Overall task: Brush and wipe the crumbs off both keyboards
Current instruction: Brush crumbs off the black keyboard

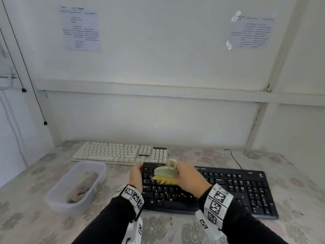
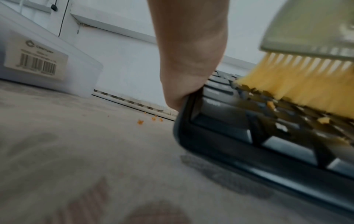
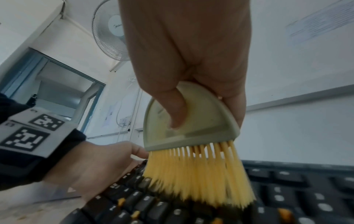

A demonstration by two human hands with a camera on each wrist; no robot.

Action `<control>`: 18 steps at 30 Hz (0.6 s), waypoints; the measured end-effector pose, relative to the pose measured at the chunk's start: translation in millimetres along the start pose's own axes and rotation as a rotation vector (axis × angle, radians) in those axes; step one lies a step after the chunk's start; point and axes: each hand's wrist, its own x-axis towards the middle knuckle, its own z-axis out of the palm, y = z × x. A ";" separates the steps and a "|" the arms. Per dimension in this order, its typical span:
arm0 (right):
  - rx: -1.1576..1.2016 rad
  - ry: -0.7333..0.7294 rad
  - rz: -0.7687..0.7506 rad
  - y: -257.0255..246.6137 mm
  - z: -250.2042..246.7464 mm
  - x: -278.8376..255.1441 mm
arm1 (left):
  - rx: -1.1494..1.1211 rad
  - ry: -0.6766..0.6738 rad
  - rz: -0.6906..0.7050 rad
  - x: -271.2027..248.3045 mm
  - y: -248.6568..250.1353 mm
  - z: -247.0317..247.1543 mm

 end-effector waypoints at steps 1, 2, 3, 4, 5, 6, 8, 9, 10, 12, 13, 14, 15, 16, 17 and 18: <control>-0.012 0.000 0.029 6.9 -3.8 -3.0 | -0.004 -0.006 -0.009 0.8 0.1 -0.5; -0.022 0.003 0.049 14.8 -7.0 -5.9 | -0.006 -0.014 -0.011 -0.8 0.5 0.8; -0.022 0.009 0.071 22.2 -10.4 -8.6 | -0.007 -0.017 -0.014 -1.7 0.9 1.6; -0.016 0.019 0.091 30.4 -13.6 -11.3 | -0.002 -0.015 -0.007 -2.5 0.7 2.6; -0.013 0.026 0.118 37.5 -17.4 -15.0 | 0.001 -0.024 -0.006 -2.9 0.1 3.3; -0.016 0.037 0.145 44.7 -20.7 -18.6 | 0.001 -0.037 0.000 -2.3 -0.9 3.4; -0.042 0.057 0.200 57.6 -27.8 -25.6 | 0.003 -0.053 0.010 -3.5 -0.6 4.0; -0.062 0.063 0.228 62.6 -32.4 -30.0 | 0.010 -0.050 0.015 -3.3 -0.5 3.9; -0.084 0.068 0.260 66.4 -37.6 -34.6 | 0.015 -0.052 0.020 -1.8 -1.1 3.8; -0.130 0.079 0.312 69.0 -48.3 -43.2 | 0.021 -0.042 0.021 1.1 -1.5 3.6; -0.146 0.091 0.314 67.5 -52.7 -46.5 | 0.023 -0.040 0.016 0.8 -1.3 3.5; -0.147 0.107 0.295 64.4 -55.6 -48.1 | 0.024 -0.043 0.016 1.3 -1.4 3.8; -0.129 0.127 0.256 59.6 -56.7 -47.4 | 0.027 -0.045 0.014 -0.4 -0.8 4.4; -0.086 0.144 0.208 53.1 -55.5 -44.6 | 0.027 -0.049 0.014 0.3 -1.3 4.1; -0.030 0.152 0.157 46.7 -51.9 -39.8 | 0.026 -0.043 0.013 -1.0 -0.7 4.1; 0.025 0.151 0.107 39.9 -45.7 -33.0 | 0.025 -0.039 0.016 -0.2 -1.1 3.8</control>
